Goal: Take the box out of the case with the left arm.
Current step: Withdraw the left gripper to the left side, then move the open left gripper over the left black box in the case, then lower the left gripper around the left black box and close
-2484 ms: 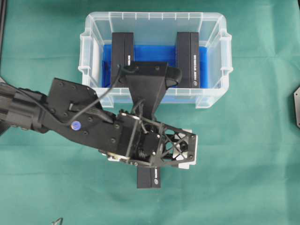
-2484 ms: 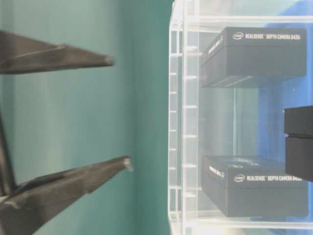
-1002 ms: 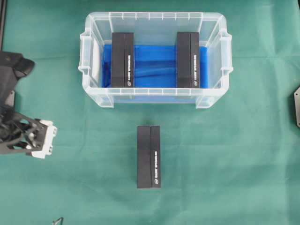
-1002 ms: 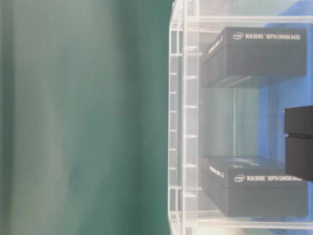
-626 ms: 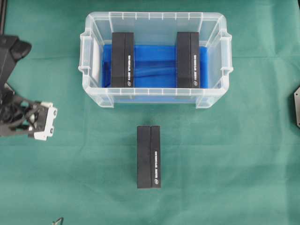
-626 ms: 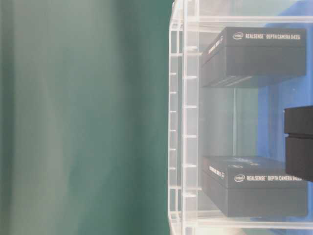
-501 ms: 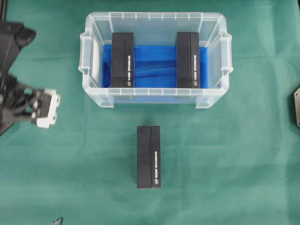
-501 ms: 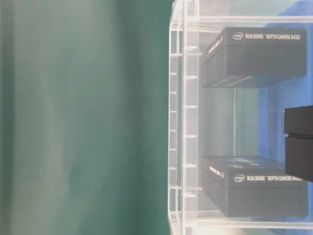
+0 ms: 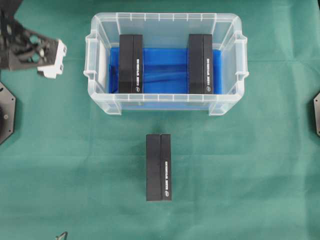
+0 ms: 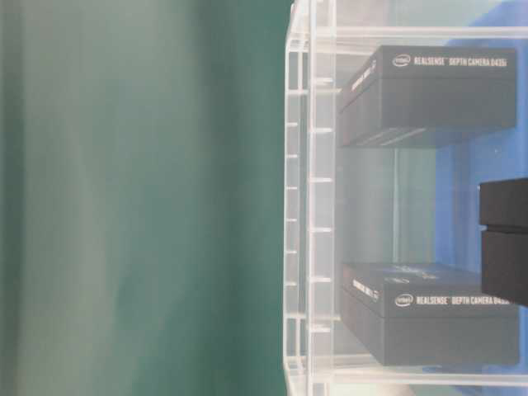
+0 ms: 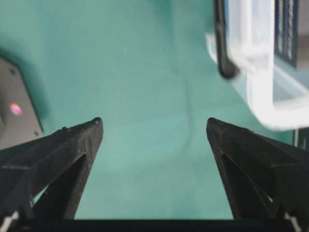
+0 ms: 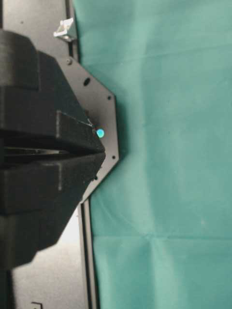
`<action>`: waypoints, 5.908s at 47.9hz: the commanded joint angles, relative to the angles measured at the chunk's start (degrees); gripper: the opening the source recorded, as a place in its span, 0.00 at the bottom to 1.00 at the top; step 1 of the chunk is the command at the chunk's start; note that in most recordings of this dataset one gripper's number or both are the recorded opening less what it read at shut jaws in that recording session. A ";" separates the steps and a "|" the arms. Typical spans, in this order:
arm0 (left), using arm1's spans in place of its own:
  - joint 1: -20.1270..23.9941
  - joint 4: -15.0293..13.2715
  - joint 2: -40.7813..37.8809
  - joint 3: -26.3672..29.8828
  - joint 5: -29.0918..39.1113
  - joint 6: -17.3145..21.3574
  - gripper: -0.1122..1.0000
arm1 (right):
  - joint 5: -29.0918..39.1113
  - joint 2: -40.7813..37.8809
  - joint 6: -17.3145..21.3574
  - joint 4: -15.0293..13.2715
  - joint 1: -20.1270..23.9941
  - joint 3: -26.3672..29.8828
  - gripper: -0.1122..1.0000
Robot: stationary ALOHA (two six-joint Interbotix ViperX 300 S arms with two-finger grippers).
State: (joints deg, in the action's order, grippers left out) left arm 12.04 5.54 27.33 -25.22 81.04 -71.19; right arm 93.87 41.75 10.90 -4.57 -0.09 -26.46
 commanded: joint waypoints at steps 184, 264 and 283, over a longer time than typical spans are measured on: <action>-0.62 -3.43 -29.36 29.36 -3.69 2.81 0.89 | -0.79 -0.09 0.09 0.53 -0.09 0.44 0.10; -1.14 -1.76 -29.44 14.41 -17.84 -3.43 0.89 | -2.29 -1.41 0.09 0.70 -0.09 0.44 0.10; -0.97 -1.67 -31.90 13.54 -21.71 -4.13 0.89 | -2.90 -1.49 0.09 0.97 0.00 0.44 0.10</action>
State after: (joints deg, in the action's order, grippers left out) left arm 10.99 3.60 -5.10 -12.39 59.94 -75.41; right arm 91.23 40.34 10.99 -3.87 -0.09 -26.54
